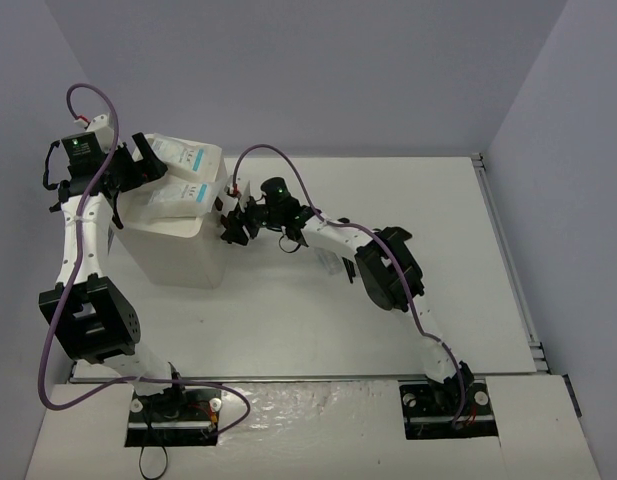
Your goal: Organize the makeup
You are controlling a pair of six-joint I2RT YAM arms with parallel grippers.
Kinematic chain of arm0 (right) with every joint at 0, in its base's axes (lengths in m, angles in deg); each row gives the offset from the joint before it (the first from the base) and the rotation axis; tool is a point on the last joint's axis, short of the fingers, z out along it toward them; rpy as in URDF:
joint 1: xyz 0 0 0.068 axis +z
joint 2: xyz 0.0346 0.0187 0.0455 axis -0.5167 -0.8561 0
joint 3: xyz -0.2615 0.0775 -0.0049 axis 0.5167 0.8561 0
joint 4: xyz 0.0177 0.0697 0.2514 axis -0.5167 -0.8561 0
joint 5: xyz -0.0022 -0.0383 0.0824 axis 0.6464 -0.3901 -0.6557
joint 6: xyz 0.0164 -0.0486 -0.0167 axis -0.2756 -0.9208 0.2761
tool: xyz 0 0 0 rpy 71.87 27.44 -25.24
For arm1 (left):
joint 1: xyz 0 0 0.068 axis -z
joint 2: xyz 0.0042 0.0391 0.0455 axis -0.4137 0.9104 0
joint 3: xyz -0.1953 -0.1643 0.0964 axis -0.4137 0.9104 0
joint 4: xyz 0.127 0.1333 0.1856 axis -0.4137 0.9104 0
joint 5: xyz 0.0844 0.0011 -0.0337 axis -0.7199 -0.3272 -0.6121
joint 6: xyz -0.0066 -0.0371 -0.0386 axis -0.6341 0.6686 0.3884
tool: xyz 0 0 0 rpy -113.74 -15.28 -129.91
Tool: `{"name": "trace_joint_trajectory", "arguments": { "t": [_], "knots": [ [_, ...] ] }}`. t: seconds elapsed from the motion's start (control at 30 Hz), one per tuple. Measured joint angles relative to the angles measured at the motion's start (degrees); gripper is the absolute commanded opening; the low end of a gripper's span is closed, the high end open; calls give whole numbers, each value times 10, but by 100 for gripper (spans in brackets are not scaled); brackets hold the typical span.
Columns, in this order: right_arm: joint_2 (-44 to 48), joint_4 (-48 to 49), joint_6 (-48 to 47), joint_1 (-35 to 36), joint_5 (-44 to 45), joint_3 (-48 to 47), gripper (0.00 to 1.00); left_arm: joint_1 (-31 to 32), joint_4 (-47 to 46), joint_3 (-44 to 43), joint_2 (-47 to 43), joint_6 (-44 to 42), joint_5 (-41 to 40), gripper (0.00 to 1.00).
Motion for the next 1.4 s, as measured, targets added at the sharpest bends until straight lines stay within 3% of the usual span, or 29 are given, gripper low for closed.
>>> {"name": "trace_joint_trajectory", "arguments": {
  "t": [0.47,0.8,1.27,1.33,1.4],
  "knots": [
    [31,-8,-31,1,29,16,0,0,0,0,0,0,-2,97],
    [99,-12,-61,-9,50,97,0,1,0,0,0,2,-7,97],
    [240,-16,-68,-71,63,284,0,1,0,0,0,2,-10,97],
    [248,-17,-69,-74,66,295,6,1,0,0,0,2,-9,97],
    [253,-18,-69,-75,68,303,23,1,0,0,0,2,-9,97]
  ]
}}
